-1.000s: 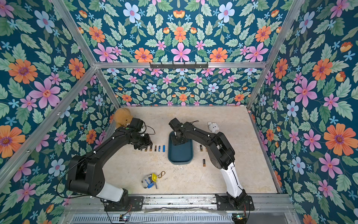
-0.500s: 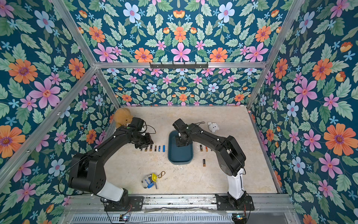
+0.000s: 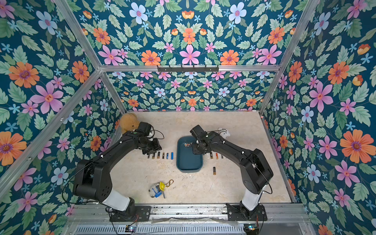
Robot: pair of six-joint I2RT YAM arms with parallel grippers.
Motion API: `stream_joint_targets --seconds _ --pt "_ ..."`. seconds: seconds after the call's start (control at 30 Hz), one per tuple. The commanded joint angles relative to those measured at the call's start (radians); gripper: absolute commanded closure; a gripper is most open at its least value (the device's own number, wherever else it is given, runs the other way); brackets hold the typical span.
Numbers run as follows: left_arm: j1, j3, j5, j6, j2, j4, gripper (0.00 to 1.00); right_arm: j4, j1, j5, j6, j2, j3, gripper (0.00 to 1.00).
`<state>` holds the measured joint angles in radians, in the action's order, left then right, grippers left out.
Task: Take the batteries out of the storage box
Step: Pick up the battery from the storage box, then place the battery at the center of the board.
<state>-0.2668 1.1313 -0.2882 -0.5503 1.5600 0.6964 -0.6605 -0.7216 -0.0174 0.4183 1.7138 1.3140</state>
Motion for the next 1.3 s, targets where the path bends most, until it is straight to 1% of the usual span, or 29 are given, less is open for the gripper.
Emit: stream_joint_targets --seconds 0.0,0.13,0.33,0.6,0.9,1.27 --pt "0.001 0.009 -0.004 0.007 0.004 0.003 0.56 -0.026 0.018 -0.028 0.018 -0.045 -0.036 0.86" --pt "0.001 0.018 -0.005 0.008 0.012 0.003 0.56 -0.049 0.043 -0.047 0.031 -0.147 -0.108 0.86" --pt "0.000 0.029 -0.008 0.013 0.027 0.005 0.56 -0.067 0.094 -0.064 0.048 -0.271 -0.257 0.86" --pt "0.000 0.033 -0.015 0.014 0.038 0.000 0.56 -0.041 0.119 -0.078 0.057 -0.348 -0.436 0.86" --pt "-0.001 0.031 -0.014 0.015 0.043 -0.001 0.56 0.022 0.133 -0.048 0.054 -0.346 -0.537 0.87" --pt "-0.001 0.029 -0.013 0.013 0.045 0.000 0.57 0.053 0.134 -0.018 0.035 -0.280 -0.536 0.87"
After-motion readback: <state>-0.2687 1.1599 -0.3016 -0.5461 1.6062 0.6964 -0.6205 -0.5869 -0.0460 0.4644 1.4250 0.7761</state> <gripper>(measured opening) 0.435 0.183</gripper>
